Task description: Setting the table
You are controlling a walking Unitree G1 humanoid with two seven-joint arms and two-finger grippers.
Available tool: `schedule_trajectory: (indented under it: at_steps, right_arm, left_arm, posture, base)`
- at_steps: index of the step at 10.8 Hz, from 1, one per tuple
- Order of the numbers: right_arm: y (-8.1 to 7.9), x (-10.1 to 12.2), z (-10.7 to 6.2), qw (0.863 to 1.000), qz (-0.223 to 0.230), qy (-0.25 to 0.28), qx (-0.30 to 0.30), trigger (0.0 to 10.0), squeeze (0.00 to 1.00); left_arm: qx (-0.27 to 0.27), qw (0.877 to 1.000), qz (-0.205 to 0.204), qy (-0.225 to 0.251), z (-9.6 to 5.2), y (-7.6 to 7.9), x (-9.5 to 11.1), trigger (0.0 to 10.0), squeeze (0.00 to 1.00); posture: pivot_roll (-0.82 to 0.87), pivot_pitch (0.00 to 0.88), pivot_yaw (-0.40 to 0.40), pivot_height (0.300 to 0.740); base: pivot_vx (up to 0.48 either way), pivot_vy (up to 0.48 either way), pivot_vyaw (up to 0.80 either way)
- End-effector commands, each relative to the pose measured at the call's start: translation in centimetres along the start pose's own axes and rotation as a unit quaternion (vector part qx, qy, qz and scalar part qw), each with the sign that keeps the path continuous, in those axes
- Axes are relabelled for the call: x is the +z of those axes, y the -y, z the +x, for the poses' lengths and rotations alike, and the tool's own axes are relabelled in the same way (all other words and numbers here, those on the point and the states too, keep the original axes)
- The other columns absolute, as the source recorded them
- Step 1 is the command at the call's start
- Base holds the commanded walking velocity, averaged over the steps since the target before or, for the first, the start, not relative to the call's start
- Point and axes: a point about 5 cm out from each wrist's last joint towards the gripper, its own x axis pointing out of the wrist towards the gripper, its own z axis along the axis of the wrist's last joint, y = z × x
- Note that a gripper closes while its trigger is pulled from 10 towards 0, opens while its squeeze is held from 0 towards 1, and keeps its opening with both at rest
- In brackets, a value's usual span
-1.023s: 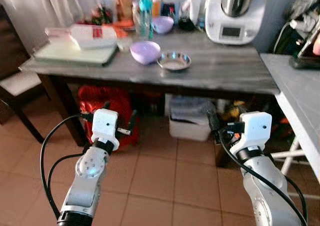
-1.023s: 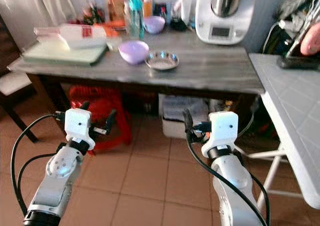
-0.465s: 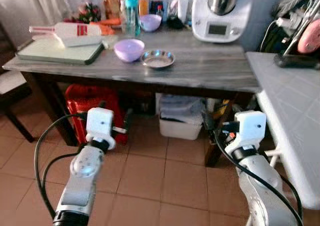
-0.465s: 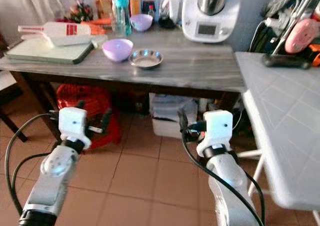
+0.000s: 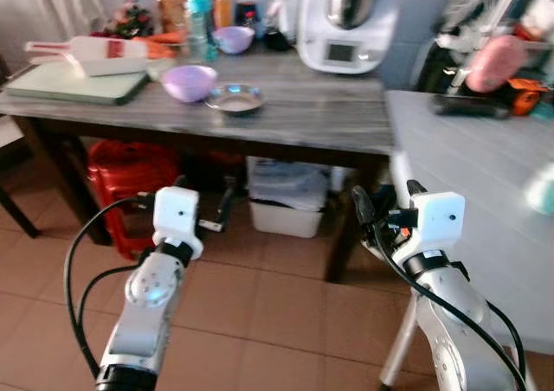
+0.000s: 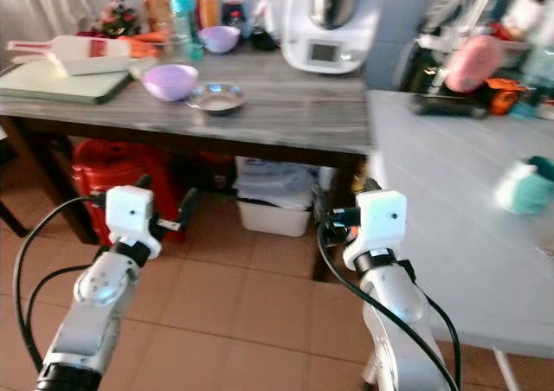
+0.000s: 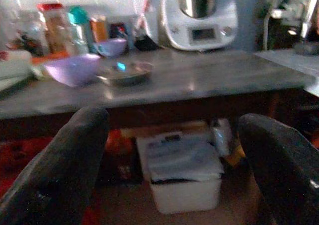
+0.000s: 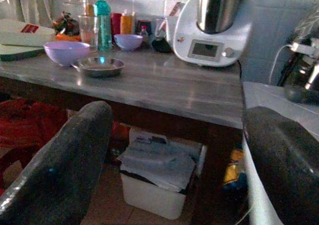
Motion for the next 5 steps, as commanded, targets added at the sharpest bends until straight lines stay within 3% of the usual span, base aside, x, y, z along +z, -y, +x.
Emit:
schedule_trajectory:
  at_steps: [1, 5]
  right_arm:
    - [0.61, 0.08, -0.14, 1.0, -0.006, 0.001, -0.009, 10.0, 0.0]
    - [0.52, -0.06, -0.16, 1.0, -0.003, -0.002, -0.01, 10.0, 0.0]
  left_arm:
    - [-0.019, 1.0, -0.001, 0.006, 0.34, 0.84, 0.38, 10.0, 0.0]
    - [-0.021, 1.0, -0.002, 0.003, 0.24, 1.05, 0.25, 10.0, 0.0]
  posture:
    - [0.04, 0.0, 0.002, 0.74]
    - [0.04, 0.0, 0.003, 0.74]
  base:
    - [0.0, -0.398, 0.0]
    - [0.0, -0.393, 0.0]
